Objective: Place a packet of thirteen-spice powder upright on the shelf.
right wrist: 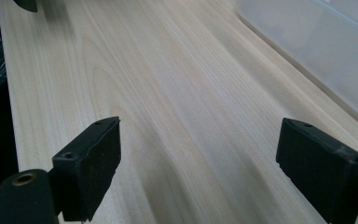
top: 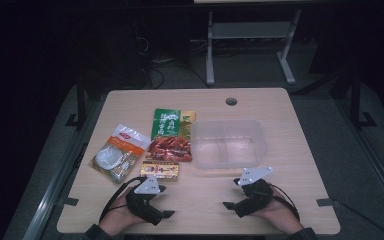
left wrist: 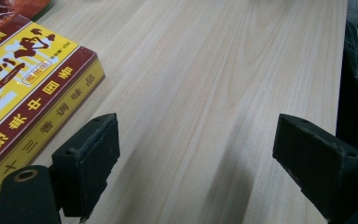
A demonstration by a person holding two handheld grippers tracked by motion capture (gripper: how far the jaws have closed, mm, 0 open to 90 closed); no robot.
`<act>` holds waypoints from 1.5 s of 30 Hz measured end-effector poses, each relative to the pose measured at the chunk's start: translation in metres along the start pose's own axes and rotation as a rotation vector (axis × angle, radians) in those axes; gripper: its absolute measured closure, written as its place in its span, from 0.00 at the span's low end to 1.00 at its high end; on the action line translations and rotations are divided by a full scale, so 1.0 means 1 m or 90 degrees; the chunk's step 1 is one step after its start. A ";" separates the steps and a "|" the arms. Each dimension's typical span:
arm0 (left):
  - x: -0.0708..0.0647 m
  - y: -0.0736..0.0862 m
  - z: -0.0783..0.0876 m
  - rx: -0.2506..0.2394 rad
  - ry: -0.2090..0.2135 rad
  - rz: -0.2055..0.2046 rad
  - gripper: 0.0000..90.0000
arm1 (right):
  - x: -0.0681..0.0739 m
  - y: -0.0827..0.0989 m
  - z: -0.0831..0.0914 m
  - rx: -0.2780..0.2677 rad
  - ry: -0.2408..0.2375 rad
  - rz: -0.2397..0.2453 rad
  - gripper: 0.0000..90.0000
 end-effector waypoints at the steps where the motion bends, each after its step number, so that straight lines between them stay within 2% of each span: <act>1: 0.000 0.000 0.001 0.000 -0.001 -0.001 0.16 | 0.000 0.000 0.000 0.000 0.000 0.000 0.15; 6: 0.001 -0.001 0.005 -0.004 0.001 0.005 0.20 | 0.000 0.000 0.000 -0.006 0.000 -0.002 0.15; 8: 0.001 -0.003 0.009 -0.001 0.005 -0.003 0.29 | -0.001 0.000 0.001 -0.008 0.005 -0.006 0.15; 9: 0.001 -0.004 0.011 0.002 0.006 -0.009 0.29 | -0.001 0.000 0.001 -0.008 0.005 -0.006 0.15; 11: 0.001 -0.006 0.015 0.001 0.005 -0.006 0.45 | -0.001 0.000 0.000 -0.008 0.006 -0.007 0.15; 12: 0.001 -0.008 0.018 0.004 0.004 -0.004 0.45 | -0.002 0.000 0.000 -0.008 0.007 -0.006 0.15; 13: 0.003 -0.010 0.020 0.002 0.001 0.000 0.51 | -0.002 0.000 0.000 -0.008 0.007 -0.008 0.15; 14: 0.006 -0.014 0.025 -0.001 0.005 0.015 0.61 | -0.002 0.000 0.000 -0.009 0.010 -0.007 0.15; 15: 0.006 -0.014 0.025 -0.001 0.005 0.015 0.67 | -0.002 0.000 0.000 -0.009 0.010 -0.007 0.15; 16: 0.009 -0.016 0.027 -0.003 0.003 0.016 0.67 | -0.002 0.000 0.000 -0.011 0.009 -0.008 0.15; 19: 0.017 -0.022 0.032 -0.009 0.008 0.029 0.82 | -0.001 -0.001 0.000 -0.012 0.010 -0.008 0.15; 20: 0.023 -0.026 0.034 -0.013 0.005 0.034 0.90 | -0.001 -0.001 0.000 -0.010 0.010 -0.008 0.15; 23: 0.028 -0.030 0.036 -0.016 0.002 0.039 0.96 | -0.001 -0.001 -0.001 -0.012 0.009 -0.008 0.15; 24: 0.034 -0.034 0.038 -0.024 -0.009 0.043 0.99 | -0.002 -0.001 -0.001 -0.012 0.010 -0.004 0.15; 25: 0.034 -0.034 0.038 -0.024 -0.009 0.043 0.99 | -0.002 -0.001 -0.001 -0.012 0.010 -0.004 0.15; 30: 0.052 -0.047 0.042 -0.045 -0.045 0.046 1.00 | -0.001 -0.002 -0.001 -0.014 0.010 -0.002 0.15; 32: 0.056 -0.050 0.042 -0.048 -0.049 0.044 1.00 | -0.001 -0.002 -0.001 -0.013 0.009 -0.005 0.15; 35: 0.065 -0.055 0.041 -0.056 -0.056 0.050 1.00 | -0.001 -0.002 -0.001 -0.012 0.008 -0.004 0.15; 38: 0.077 -0.062 0.037 -0.059 -0.078 0.047 1.00 | 0.000 -0.002 -0.002 -0.012 0.006 -0.002 0.15; 40: 0.080 -0.063 0.036 -0.057 -0.085 0.044 1.00 | 0.000 -0.002 -0.002 -0.012 0.008 -0.002 0.15; 43: 0.089 -0.066 0.031 -0.063 -0.085 0.055 1.00 | -0.001 -0.001 -0.002 -0.010 0.008 -0.001 0.15; 44: 0.095 -0.066 0.028 -0.046 -0.098 0.049 1.00 | 0.000 -0.001 -0.002 -0.014 0.009 -0.001 0.15; 45: 0.095 -0.066 0.028 -0.046 -0.098 0.049 1.00 | 0.000 -0.001 -0.002 -0.014 0.009 -0.001 0.15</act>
Point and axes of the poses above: each handheld gripper's, and its own axes: z roughly backward along the jaws, y roughly out of its underside, x roughly to its left, the point moved 2 cm from there along -z, roughly forward along the jaws, and after that the axes turned 14 degrees about z, right-handed, at the moved point
